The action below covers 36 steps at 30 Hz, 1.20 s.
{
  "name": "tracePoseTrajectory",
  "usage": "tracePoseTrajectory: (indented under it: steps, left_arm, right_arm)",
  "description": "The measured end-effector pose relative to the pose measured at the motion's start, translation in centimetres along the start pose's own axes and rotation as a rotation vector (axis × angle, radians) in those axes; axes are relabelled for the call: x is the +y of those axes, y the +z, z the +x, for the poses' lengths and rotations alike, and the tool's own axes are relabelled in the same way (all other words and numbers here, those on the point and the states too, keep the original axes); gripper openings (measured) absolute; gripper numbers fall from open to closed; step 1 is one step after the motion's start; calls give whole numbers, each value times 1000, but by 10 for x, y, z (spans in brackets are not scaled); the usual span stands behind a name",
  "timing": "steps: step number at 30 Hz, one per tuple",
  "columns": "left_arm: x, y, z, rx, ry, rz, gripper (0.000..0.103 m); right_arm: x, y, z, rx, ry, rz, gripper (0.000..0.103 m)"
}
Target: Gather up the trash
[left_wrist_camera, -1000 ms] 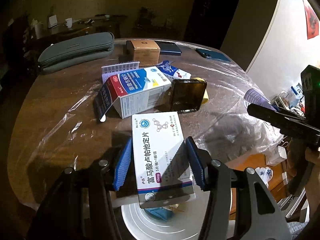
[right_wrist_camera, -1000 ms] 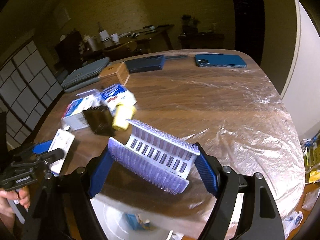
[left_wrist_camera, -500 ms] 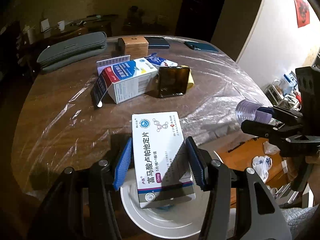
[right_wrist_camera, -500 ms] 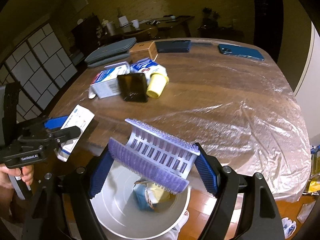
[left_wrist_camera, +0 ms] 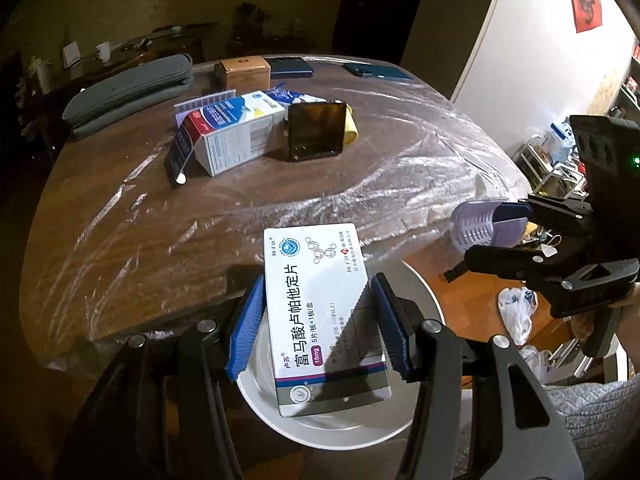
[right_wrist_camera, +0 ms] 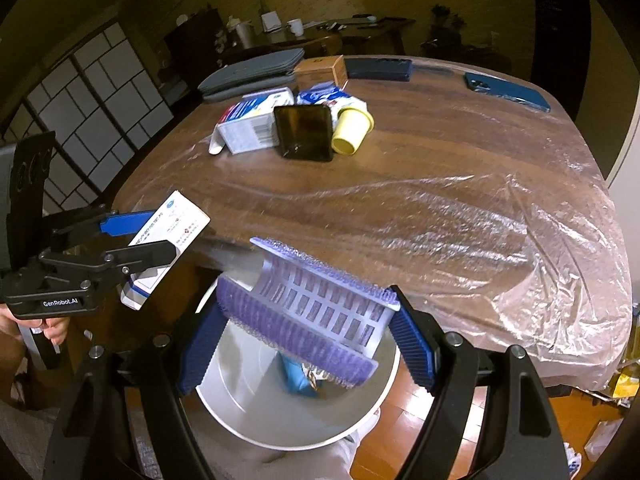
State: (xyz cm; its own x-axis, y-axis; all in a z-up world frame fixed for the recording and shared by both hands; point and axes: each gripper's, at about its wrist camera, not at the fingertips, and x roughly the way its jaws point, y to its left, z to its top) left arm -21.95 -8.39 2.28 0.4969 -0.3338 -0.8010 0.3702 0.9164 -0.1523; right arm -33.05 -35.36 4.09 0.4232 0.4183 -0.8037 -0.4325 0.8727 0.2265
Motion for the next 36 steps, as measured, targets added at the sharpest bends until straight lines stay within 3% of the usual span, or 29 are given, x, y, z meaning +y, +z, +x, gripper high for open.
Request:
tracePoseTrajectory:
  steps: [10, 36]
  left_arm:
    - [-11, -15, 2, 36, -31, 37, 54]
    - [-18, -52, 46, 167, -26, 71, 54]
  right_arm:
    - [11, -12, 10, 56, 41, -33, 77]
    - [13, -32, 47, 159, 26, -75, 77]
